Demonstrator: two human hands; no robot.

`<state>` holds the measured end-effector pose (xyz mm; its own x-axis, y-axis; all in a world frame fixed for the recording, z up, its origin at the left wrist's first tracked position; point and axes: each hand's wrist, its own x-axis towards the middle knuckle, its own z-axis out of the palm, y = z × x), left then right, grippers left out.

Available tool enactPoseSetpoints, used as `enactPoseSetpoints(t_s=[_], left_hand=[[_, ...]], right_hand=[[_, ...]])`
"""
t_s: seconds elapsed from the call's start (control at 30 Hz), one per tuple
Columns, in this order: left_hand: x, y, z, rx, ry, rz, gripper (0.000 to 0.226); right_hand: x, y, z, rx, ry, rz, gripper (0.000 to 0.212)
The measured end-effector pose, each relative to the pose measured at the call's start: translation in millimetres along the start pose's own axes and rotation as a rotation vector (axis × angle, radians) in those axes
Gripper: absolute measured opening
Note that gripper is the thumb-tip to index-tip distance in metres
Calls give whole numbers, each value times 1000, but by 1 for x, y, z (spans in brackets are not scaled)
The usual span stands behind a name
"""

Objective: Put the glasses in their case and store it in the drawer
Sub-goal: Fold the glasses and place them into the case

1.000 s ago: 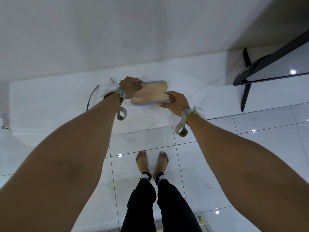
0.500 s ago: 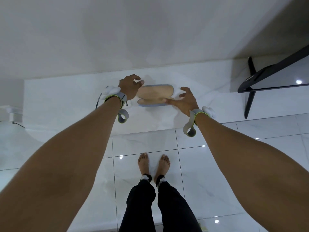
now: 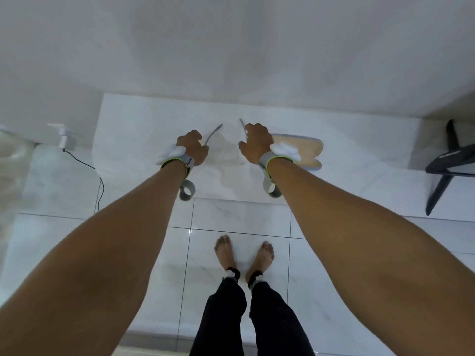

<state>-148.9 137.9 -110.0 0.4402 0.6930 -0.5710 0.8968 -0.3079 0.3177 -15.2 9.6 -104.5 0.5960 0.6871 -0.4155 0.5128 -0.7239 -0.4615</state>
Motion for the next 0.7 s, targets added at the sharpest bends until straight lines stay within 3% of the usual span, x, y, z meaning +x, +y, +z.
enactPoseSetpoints(t_s=[0.17, 0.47, 0.57, 0.7], left_hand=[[7, -14, 2, -206, -44, -13, 17], [5, -13, -9, -66, -232, 144, 20], [5, -10, -9, 55, -294, 232, 33], [2, -8, -12, 10, -328, 245, 25]], right_hand=[[0, 0, 30, -111, -38, 146, 33], [10, -5, 27, 262, 40, 368, 31], [8, -4, 30, 304, 57, 371, 28], [2, 2, 29, 291, 64, 378, 24]])
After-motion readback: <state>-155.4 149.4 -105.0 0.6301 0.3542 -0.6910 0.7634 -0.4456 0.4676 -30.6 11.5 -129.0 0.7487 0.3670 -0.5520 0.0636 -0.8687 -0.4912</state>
